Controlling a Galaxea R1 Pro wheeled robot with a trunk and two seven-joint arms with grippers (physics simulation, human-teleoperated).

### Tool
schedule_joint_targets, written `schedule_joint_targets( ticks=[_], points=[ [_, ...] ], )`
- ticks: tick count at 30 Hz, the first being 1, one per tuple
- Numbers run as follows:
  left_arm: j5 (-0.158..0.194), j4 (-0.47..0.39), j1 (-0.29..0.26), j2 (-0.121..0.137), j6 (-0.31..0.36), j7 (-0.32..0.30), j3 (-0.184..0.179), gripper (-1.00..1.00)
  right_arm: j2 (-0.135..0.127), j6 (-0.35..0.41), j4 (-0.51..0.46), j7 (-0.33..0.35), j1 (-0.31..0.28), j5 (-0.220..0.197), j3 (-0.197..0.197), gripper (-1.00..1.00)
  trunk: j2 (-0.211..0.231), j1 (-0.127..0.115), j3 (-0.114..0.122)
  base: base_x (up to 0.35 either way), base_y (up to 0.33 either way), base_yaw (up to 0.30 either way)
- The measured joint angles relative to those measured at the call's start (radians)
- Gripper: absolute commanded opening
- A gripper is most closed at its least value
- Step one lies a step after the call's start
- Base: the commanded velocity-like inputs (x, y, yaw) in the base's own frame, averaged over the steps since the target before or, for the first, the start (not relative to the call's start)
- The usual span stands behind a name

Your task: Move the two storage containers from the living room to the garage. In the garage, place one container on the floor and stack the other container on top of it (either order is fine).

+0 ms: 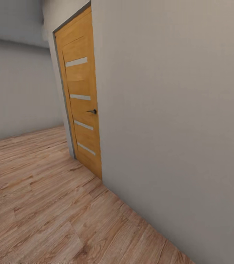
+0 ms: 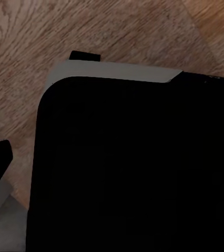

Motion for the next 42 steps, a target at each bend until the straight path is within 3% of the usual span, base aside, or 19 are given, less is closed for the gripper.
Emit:
schedule_joint_targets(
  ticks=[17,25,42],
  points=[
    [0.0,0.0,0.0,0.0,0.0,0.001,0.002,1.0,0.001,0.001,0.0,0.0,0.0,0.0,0.001,1.0,0.0,0.0,0.0,0.016,0.0,0.266],
    [0.004,0.001,0.0,0.001,0.002,0.001,0.002,1.0,0.001,0.003,0.0,0.002,0.0,0.0,0.001,1.0,0.0,-0.001,0.0,0.289,0.0,0.074],
    [0.004,0.001,0.0,0.0,0.001,0.001,0.003,1.0,0.0,-0.002,0.0,0.0,0.0,0.001,0.0,1.0,0.0,-0.001,0.0,0.322,0.0,0.263]
  ],
)
